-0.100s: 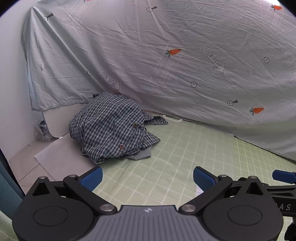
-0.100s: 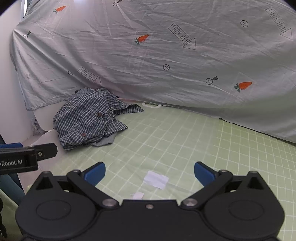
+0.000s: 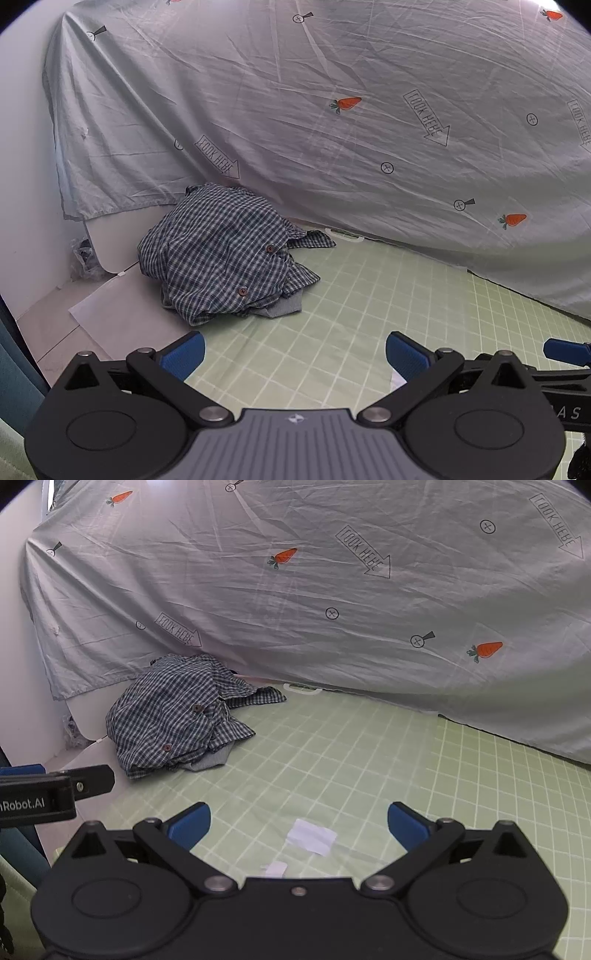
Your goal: Fold clothes
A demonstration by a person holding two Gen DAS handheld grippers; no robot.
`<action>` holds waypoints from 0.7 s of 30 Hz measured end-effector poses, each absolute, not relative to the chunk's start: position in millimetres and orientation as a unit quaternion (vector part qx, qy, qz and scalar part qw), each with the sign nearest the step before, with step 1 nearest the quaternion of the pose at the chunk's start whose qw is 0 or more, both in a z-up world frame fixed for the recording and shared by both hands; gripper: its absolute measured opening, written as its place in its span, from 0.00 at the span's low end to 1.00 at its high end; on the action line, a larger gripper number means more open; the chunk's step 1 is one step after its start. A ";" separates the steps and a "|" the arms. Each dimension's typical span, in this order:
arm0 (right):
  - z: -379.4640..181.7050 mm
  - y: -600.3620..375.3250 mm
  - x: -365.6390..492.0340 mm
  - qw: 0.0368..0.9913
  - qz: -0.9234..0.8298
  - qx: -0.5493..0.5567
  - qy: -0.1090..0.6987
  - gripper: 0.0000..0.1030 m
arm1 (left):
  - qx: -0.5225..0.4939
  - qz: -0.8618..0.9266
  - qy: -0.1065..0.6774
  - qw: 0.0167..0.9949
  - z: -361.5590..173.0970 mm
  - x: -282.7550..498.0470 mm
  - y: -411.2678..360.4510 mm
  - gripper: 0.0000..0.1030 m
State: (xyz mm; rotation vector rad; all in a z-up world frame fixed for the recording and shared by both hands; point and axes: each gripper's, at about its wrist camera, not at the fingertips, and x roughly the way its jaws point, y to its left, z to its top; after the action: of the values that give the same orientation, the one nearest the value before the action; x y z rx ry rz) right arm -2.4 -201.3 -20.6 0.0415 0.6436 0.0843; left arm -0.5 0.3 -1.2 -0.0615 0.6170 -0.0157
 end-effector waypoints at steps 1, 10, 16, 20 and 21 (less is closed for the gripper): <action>-20.5 -201.4 -2.3 0.948 0.041 0.020 0.315 1.00 | -0.030 -0.008 0.303 0.952 -1.5 -0.6 0.4 1.00; -21.1 -200.6 -4.0 0.949 0.039 0.019 0.313 1.00 | -0.031 -0.007 0.302 0.953 -6.0 -2.2 0.1 1.00; -22.9 -202.5 -3.6 0.948 0.039 0.021 0.315 1.00 | -0.032 -0.008 0.305 0.952 -3.6 -1.4 1.8 1.00; -21.8 -204.3 -3.9 0.947 0.040 0.022 0.317 1.00 | -0.032 -0.008 0.305 0.952 -5.0 -1.8 2.5 1.00; -21.8 -204.6 -3.3 0.947 0.040 0.022 0.318 1.00 | -0.032 -0.007 0.305 0.952 -5.4 -1.7 2.1 1.00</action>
State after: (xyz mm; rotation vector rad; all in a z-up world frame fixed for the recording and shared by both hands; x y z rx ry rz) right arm -3.3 -204.6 -21.8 0.0447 0.6472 0.0813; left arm -1.7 2.1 -5.4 -0.0644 0.6202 -0.0146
